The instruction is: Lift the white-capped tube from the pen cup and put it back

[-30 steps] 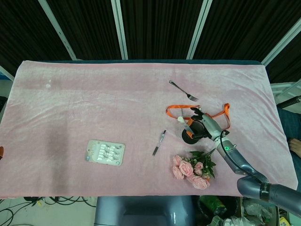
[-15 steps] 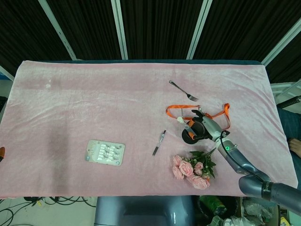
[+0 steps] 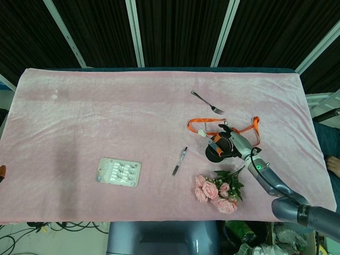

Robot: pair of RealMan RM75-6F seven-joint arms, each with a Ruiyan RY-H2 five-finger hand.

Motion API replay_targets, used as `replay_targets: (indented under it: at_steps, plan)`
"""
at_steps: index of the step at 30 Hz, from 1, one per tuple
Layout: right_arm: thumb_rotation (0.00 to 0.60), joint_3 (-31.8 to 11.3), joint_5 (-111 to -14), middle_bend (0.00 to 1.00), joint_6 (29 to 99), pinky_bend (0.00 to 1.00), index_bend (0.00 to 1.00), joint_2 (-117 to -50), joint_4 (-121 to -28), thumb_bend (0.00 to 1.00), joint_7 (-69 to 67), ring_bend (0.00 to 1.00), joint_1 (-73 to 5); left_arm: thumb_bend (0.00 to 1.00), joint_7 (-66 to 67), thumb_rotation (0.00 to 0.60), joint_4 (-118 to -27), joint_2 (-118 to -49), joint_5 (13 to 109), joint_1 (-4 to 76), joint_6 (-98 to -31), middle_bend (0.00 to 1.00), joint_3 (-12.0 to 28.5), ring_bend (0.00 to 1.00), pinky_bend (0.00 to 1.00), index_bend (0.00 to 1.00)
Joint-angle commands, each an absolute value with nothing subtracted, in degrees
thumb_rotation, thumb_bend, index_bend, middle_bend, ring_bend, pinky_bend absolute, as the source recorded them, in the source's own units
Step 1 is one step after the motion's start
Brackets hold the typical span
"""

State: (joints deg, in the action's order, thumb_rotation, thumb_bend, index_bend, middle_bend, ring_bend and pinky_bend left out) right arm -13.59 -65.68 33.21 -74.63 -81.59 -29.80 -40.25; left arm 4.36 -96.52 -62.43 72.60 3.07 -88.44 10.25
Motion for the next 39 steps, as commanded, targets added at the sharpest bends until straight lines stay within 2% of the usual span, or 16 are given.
replay_targets:
  at_steps: [1, 10, 20, 22, 25, 28, 34, 39]
  plan:
    - [0.600, -13.6, -65.7, 0.03, 32.9, 0.16, 0.40, -74.5, -81.7, 0.39, -29.7, 0.04, -40.3, 0.34, 4.4, 0.600, -96.4, -62.5, 72.5, 3.0, -88.5, 0.08, 10.3, 0.00, 0.02, 0.17]
    - [0.600, -15.0, -66.6, 0.02, 34.4, 0.16, 0.35, -73.0, -83.3, 0.39, -31.9, 0.03, -39.6, 0.34, 4.7, 0.600, -96.7, -62.5, 72.0, 3.0, -88.2, 0.08, 10.3, 0.00, 0.02, 0.17]
    - [0.600, -18.3, -72.0, 0.03, 41.1, 0.16, 0.35, -68.2, -87.0, 0.39, -43.4, 0.05, -34.9, 0.34, 4.6, 0.600, -96.6, -62.5, 72.5, 3.1, -88.4, 0.08, 10.2, 0.00, 0.02, 0.17]
    - [0.600, -18.4, -73.6, 0.03, 43.9, 0.16, 0.34, -67.2, -87.3, 0.38, -44.2, 0.06, -33.5, 0.34, 4.7, 0.600, -96.6, -62.5, 72.6, 3.1, -88.4, 0.08, 10.2, 0.00, 0.02, 0.17]
    - [0.600, -17.3, -75.8, 0.03, 51.1, 0.16, 0.29, -66.6, -86.3, 0.34, -37.2, 0.07, -31.0, 0.34, 4.5, 0.600, -96.6, -62.5, 72.7, 3.1, -88.3, 0.08, 10.1, 0.00, 0.02, 0.15]
    - [0.600, -15.4, -77.2, 0.03, 60.3, 0.16, 0.25, -65.7, -88.1, 0.31, -25.7, 0.06, -26.7, 0.34, 3.9, 0.600, -96.6, -62.3, 72.7, 3.2, -87.8, 0.09, 10.0, 0.00, 0.02, 0.14]
    - [0.600, -10.2, -82.8, 0.03, 72.5, 0.16, 0.21, -60.6, -94.8, 0.29, -20.7, 0.06, -17.6, 0.34, 3.8, 0.600, -97.0, -61.9, 72.1, 3.5, -85.9, 0.09, 9.5, 0.00, 0.02, 0.14]
    - [0.600, -6.7, -86.9, 0.03, 84.0, 0.16, 0.18, -63.4, -91.3, 0.29, -13.1, 0.06, -11.0, 0.34, 3.7, 0.600, -97.6, -61.5, 72.0, 3.7, -84.8, 0.09, 9.1, 0.00, 0.01, 0.13]
